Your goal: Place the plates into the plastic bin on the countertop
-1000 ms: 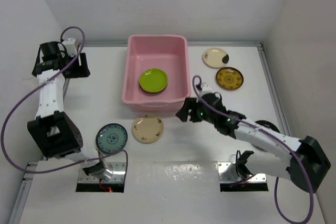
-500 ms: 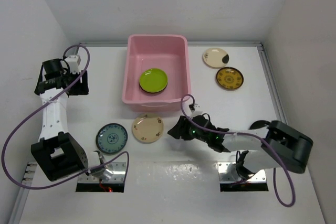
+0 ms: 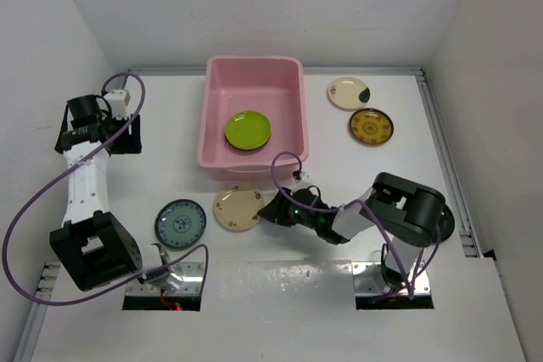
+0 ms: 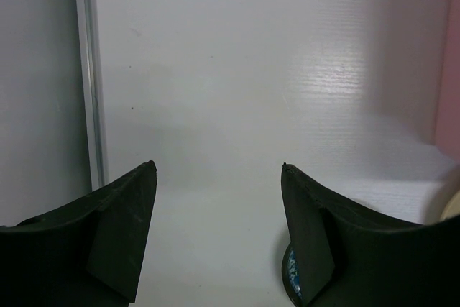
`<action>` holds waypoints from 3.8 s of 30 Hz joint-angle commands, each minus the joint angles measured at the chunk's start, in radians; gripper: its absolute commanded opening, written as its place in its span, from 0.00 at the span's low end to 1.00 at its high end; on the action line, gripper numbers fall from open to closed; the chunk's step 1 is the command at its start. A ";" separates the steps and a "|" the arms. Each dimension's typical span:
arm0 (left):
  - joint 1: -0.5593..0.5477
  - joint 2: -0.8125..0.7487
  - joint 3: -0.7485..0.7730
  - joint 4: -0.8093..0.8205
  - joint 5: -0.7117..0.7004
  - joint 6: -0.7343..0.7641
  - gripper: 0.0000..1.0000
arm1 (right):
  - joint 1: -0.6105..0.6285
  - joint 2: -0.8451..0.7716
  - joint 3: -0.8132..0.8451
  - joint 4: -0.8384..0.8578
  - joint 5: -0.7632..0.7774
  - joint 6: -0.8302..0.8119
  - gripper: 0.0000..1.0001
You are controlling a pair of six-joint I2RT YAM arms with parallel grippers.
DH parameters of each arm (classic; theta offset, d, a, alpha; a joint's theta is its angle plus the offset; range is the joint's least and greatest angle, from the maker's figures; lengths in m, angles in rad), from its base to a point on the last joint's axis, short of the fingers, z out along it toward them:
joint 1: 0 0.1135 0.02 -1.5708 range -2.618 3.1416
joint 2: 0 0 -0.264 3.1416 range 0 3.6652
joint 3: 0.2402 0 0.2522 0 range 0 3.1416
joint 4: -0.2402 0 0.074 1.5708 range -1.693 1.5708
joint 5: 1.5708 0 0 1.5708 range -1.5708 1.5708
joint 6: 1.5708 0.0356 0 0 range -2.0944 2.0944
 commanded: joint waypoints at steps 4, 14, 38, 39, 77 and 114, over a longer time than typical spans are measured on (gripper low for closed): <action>0.010 -0.012 0.061 0.025 0.005 0.041 0.72 | 0.026 0.079 0.078 -0.112 0.097 0.070 0.32; 0.019 0.018 0.061 0.025 0.016 0.041 0.72 | 0.015 0.138 0.087 -0.124 0.052 0.107 0.00; 0.028 0.041 -0.253 -0.114 0.291 0.599 0.71 | -0.136 -0.283 0.739 -0.986 -0.146 -0.517 0.00; 0.028 0.041 -0.253 -0.114 0.309 0.622 0.71 | -0.150 -0.255 0.791 -1.012 -0.152 -0.537 0.00; -0.018 0.451 -0.265 -0.303 0.294 1.029 0.71 | -0.423 0.293 1.408 -1.290 -0.055 -0.677 0.78; 0.243 0.559 0.417 -0.253 0.591 0.382 0.00 | -0.471 -0.077 1.067 -1.180 0.103 -0.665 0.80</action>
